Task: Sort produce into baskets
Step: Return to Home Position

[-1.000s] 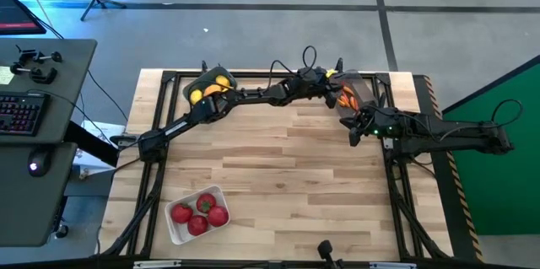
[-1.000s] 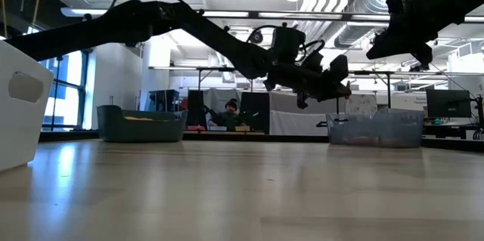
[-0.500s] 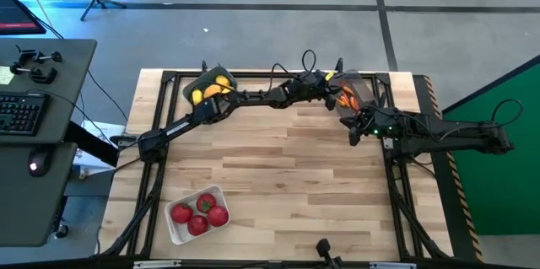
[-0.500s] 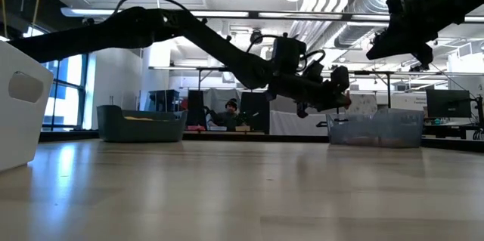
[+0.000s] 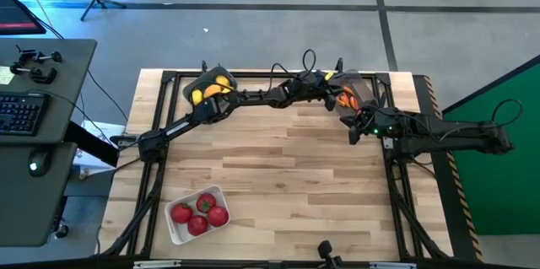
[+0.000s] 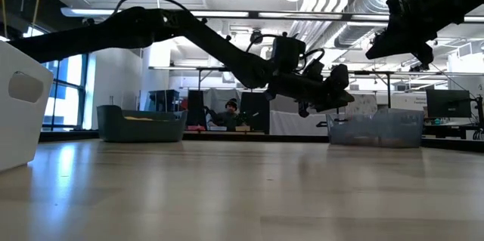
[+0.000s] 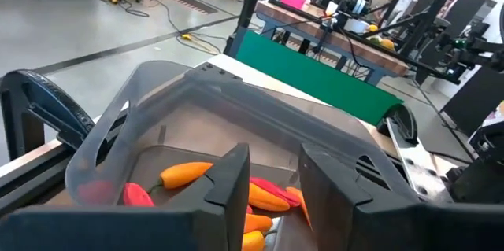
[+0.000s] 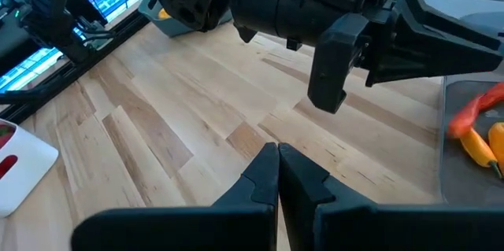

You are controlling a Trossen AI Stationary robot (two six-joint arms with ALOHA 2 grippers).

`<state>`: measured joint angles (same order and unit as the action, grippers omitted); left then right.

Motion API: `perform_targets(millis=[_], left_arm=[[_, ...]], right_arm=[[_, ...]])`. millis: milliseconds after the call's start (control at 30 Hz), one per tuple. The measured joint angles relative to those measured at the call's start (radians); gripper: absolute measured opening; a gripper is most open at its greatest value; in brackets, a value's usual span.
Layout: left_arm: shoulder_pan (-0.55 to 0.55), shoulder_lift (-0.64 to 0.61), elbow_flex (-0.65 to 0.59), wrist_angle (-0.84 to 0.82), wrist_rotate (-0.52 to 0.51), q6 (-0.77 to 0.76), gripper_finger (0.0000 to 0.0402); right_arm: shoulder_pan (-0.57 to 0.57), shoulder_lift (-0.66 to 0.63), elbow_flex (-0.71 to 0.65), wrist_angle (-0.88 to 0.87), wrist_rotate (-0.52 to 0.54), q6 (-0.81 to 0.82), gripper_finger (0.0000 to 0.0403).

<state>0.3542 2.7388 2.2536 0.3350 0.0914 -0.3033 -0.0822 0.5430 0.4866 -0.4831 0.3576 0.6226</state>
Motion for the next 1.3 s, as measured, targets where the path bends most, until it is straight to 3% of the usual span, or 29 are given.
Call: perform_targets(millis=[200,433,633,867,1100,1300], left_arm=[[-0.002,-0.003,0.0,0.006,0.007,0.004,0.0103],[-0.01,-0.059,0.0,0.04,0.016,0.045,0.001],[-0.026,-0.055,-0.001,0.044,0.06,0.009,0.0001],[-0.057,-0.056,-0.007,0.07,0.063,0.07,0.0],[-0.05,-0.052,-0.194,0.323,0.088,-0.051,0.0],[-0.046,-0.167,-0.368,0.381,0.133,0.007,0.0]], right_arm=[[0.0,0.0,0.0,0.013,0.001,-0.026,0.0],[-0.001,0.0,0.0,0.014,0.003,-0.14,0.0],[-0.001,-0.001,0.0,0.069,-0.005,-0.212,0.0],[-0.001,0.0,0.0,0.075,-0.046,-0.273,0.0],[-0.001,-0.007,-0.098,0.275,-0.134,-0.29,0.0],[-0.001,-0.052,-0.227,0.439,-0.165,-0.284,0.0]])
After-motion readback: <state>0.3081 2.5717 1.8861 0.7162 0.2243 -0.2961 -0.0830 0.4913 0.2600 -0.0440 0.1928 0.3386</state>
